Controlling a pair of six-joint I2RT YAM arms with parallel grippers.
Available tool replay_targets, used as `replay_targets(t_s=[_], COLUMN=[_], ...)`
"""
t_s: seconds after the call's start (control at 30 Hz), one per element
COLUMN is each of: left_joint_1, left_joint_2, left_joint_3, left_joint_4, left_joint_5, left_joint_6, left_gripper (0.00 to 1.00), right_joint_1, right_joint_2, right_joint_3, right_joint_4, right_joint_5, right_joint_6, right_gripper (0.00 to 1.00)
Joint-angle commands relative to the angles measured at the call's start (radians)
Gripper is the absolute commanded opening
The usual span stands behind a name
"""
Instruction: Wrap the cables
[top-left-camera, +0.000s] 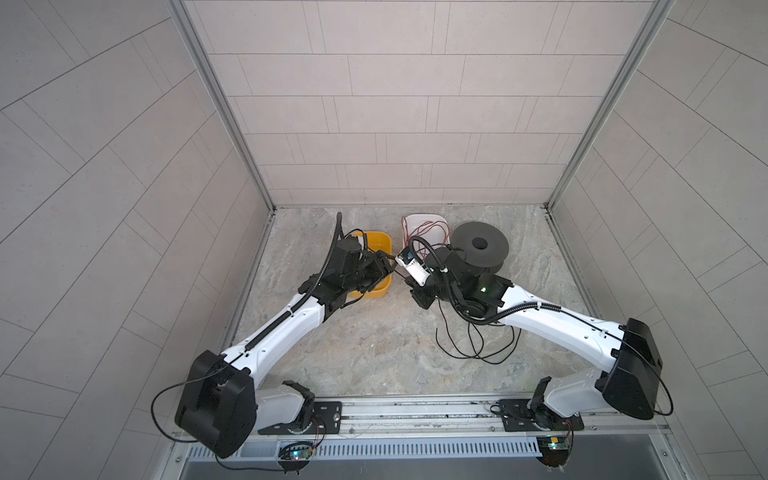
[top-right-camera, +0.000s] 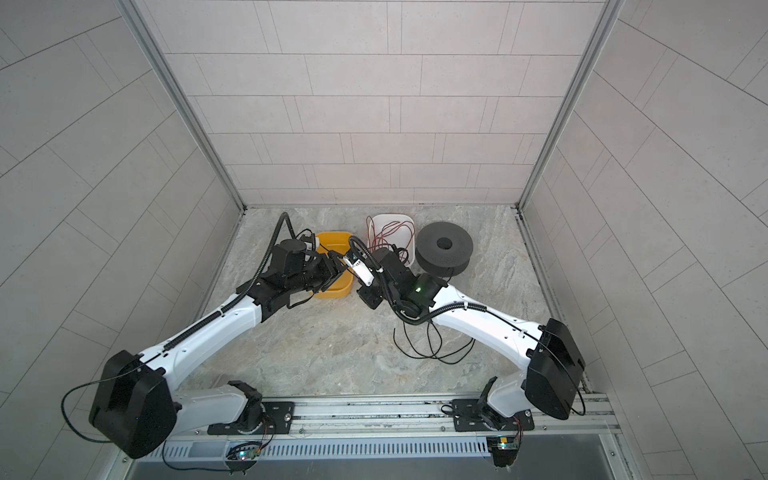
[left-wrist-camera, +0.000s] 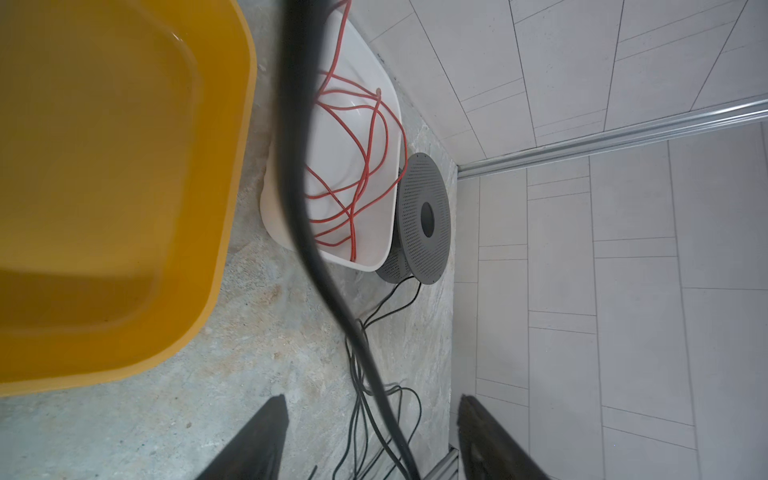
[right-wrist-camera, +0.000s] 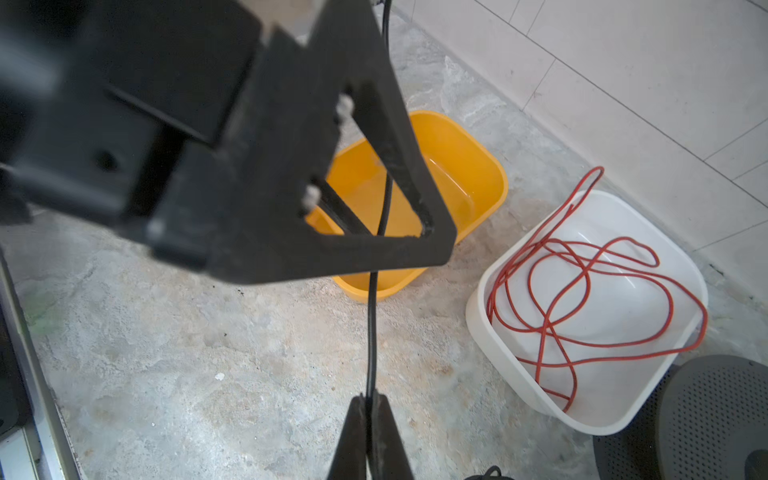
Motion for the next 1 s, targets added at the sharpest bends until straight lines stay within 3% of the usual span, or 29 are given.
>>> replay_targets(t_s=[0.0, 0.07, 0.2, 0.27, 0.37, 0.43, 0.57, 0.8, 0.97], left_joint_1=[-0.003, -0.003, -0.001, -0.001, 0.001, 0.009, 0.028, 0.093, 0.150], left_joint_2=[0.008, 0.011, -0.016, -0.040, -0.086, -0.107, -0.113, -0.129, -0.159], left_joint_3=[0.027, 0.027, 0.052, 0.087, 0.111, 0.136, 0.188, 0.261, 0.333], left_joint_4=[0.033, 0.032, -0.013, -0.083, -0.132, -0.177, -0.248, -0.328, -0.432], left_joint_5=[-0.058, -0.055, -0.073, -0.111, -0.166, -0.185, -0.156, -0.096, -0.124], left_joint_6=[-0.010, -0.010, 0.026, 0.078, 0.136, 0.172, 0.227, 0.285, 0.380], left_gripper=[0.57, 0.42, 0.00, 0.00, 0.00, 0.00, 0.00, 0.00, 0.00], right_joint_1=[0.020, 0.026, 0.031, 0.031, 0.031, 0.028, 0.013, -0.009, -0.098], right_joint_2=[0.012, 0.017, 0.010, -0.002, -0.048, -0.088, -0.161, -0.260, -0.370], right_joint_3=[0.011, 0.014, 0.003, 0.000, -0.019, -0.038, -0.079, -0.210, -0.318], right_joint_4=[0.039, 0.045, 0.056, 0.043, 0.016, -0.012, -0.097, -0.170, -0.213], right_joint_5=[-0.011, -0.012, 0.015, 0.054, 0.092, 0.123, 0.162, 0.252, 0.247], right_joint_6=[0.008, 0.012, 0.029, 0.046, 0.075, 0.104, 0.163, 0.236, 0.346], right_gripper=[0.00, 0.00, 0.00, 0.05, 0.35, 0.50, 0.70, 0.72, 0.68])
